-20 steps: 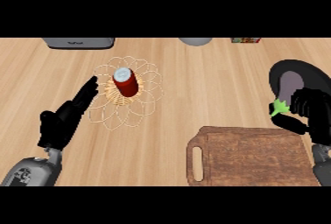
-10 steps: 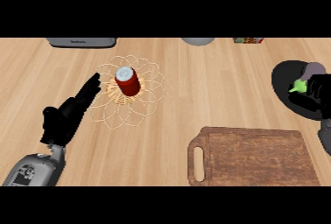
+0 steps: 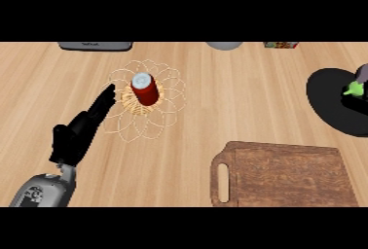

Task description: Pick the eggplant from the cutting board and place it in the pan

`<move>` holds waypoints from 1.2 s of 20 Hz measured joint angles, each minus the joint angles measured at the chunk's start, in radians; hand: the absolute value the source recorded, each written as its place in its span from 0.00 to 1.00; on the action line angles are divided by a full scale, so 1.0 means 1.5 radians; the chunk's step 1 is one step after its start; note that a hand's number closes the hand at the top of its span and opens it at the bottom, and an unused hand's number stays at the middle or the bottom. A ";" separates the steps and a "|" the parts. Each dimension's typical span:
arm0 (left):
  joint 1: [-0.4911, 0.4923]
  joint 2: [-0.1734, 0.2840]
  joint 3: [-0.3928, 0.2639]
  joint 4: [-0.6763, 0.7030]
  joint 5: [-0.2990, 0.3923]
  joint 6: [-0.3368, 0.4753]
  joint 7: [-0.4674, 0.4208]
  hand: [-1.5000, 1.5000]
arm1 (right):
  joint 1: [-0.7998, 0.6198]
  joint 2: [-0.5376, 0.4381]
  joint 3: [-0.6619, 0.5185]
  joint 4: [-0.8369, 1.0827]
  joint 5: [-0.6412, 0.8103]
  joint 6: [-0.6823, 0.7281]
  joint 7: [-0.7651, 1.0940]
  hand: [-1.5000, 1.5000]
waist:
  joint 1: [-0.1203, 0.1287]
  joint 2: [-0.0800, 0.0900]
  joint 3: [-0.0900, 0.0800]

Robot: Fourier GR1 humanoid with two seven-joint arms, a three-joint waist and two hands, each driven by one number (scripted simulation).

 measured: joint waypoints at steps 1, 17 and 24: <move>-0.004 0.003 0.004 -0.007 0.005 -0.006 0.008 0.50 | -0.010 0.001 -0.006 0.022 0.000 -0.004 -0.014 1.00 | 0.001 0.000 0.000; -0.025 -0.013 0.000 0.002 -0.005 -0.013 0.000 0.50 | -0.080 -0.032 -0.063 0.195 -0.029 0.136 0.006 0.00 | 0.024 0.015 0.005; -0.021 -0.014 0.006 0.001 -0.004 -0.013 0.001 0.50 | -0.084 -0.040 -0.174 0.178 -0.141 0.214 -0.075 0.00 | 0.019 0.014 0.006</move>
